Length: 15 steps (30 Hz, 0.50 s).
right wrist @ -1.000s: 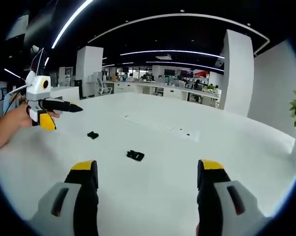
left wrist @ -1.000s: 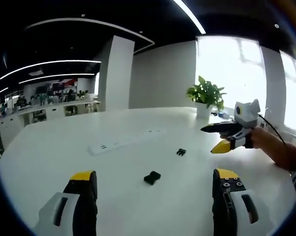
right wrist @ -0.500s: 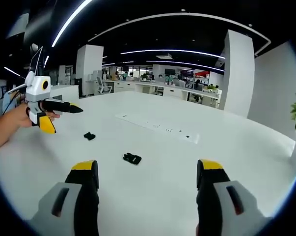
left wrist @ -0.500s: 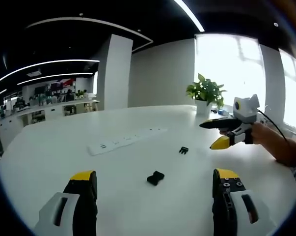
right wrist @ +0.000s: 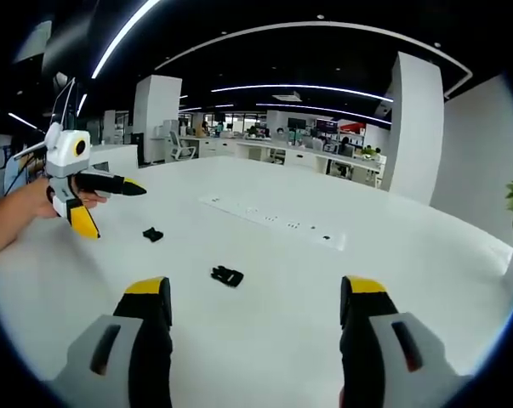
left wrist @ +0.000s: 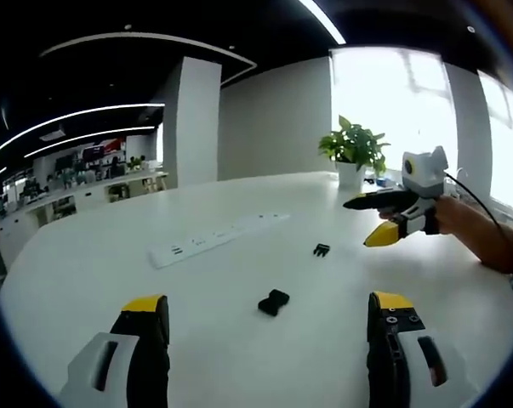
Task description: Snap the two parts of the plastic buckle together until the buckle closes and remains connected.
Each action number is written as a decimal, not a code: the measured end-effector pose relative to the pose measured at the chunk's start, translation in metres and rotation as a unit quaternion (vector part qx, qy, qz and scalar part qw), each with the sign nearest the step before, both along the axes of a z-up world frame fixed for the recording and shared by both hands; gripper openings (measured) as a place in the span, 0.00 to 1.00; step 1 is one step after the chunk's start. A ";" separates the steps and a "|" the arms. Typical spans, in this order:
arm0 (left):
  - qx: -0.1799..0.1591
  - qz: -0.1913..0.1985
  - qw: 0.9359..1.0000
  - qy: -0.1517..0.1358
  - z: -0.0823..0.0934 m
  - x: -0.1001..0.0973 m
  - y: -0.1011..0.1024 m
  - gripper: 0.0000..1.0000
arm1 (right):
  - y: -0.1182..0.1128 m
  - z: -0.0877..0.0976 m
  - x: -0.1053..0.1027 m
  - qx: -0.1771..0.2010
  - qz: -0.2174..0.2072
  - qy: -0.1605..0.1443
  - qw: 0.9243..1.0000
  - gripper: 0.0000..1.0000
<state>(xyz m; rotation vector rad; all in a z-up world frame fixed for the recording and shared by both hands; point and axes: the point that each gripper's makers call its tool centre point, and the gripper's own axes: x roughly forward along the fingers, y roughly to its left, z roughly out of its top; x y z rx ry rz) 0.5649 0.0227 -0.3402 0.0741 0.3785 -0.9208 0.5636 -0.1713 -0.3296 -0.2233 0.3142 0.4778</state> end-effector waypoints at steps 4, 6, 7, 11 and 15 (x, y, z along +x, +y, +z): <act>0.007 0.001 1.000 -0.002 -0.001 0.002 0.001 0.98 | 0.001 0.000 0.000 -0.002 0.002 -0.001 1.000 0.82; -0.002 -0.001 1.000 -0.001 0.001 0.005 0.000 0.97 | 0.001 0.000 0.000 -0.004 0.002 -0.002 1.000 0.82; -0.003 -0.001 1.000 -0.002 0.001 0.005 0.000 0.95 | 0.001 0.000 0.000 -0.003 0.002 -0.002 1.000 0.82; -0.002 -0.001 1.000 -0.004 0.001 0.011 0.003 0.96 | -0.001 -0.001 0.002 -0.002 -0.001 -0.002 1.000 0.82; -0.005 -0.001 1.000 -0.002 0.003 0.014 0.003 0.96 | -0.002 -0.001 0.005 -0.002 -0.002 -0.001 1.000 0.82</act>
